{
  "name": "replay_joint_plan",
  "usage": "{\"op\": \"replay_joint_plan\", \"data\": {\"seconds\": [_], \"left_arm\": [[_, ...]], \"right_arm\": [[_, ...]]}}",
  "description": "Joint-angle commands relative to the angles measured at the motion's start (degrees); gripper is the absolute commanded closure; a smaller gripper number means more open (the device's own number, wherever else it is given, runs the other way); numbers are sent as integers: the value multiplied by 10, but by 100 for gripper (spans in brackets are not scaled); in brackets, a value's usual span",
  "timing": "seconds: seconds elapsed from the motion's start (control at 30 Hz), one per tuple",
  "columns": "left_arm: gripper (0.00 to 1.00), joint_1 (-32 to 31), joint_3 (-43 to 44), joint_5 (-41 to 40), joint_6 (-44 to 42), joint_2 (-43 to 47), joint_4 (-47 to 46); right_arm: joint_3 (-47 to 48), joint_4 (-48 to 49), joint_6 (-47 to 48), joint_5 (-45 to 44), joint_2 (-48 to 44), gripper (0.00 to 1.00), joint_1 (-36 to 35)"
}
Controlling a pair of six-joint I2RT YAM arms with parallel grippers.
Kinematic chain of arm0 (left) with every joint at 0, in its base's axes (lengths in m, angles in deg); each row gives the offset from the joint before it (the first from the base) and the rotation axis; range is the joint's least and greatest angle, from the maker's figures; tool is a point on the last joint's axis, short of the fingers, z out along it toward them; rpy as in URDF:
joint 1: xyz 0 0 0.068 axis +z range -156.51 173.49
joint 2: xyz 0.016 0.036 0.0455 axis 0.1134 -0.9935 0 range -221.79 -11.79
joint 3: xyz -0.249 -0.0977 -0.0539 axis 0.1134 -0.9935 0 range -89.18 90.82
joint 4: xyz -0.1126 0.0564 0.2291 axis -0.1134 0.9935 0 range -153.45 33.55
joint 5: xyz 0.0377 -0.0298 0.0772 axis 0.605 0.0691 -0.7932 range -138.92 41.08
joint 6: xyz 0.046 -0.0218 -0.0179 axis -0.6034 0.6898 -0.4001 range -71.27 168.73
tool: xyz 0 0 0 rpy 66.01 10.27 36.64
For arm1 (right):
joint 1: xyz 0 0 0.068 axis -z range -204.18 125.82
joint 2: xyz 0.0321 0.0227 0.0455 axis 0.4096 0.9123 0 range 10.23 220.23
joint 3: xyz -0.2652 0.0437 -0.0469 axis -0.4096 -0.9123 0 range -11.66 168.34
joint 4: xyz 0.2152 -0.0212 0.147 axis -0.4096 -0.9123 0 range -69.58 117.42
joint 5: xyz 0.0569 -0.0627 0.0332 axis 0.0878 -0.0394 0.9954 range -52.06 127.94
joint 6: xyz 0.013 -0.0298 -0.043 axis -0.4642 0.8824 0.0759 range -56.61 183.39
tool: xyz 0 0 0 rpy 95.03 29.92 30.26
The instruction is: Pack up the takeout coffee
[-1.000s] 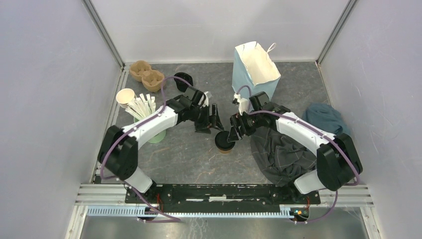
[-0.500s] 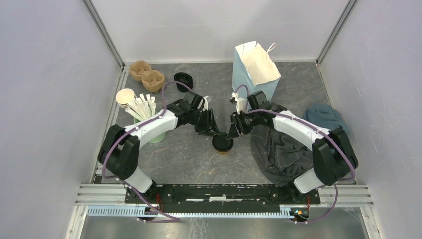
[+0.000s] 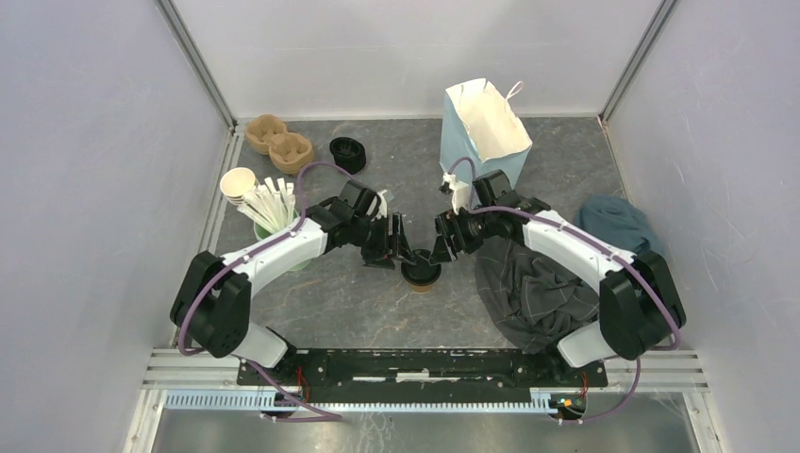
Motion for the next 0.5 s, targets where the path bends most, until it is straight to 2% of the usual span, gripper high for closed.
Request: {"op": "replay_joint_plan", "data": {"seconds": [0.0,0.17,0.33,0.47], "left_arm": [[33,6,7,23,23,-4,-26],[44,13,-3,36,22,-14,-35],[52,13,-19,29,14,-22,-25],[56,13,-45,10,11,-28,-23]], "right_arm": [[-55,56,-42,43,-27,19,12],[-78,113,-77,83,-15,29,33],[-99,152,-92,100,2,33,38],[-127,174,-92,94,18,35,37]]}}
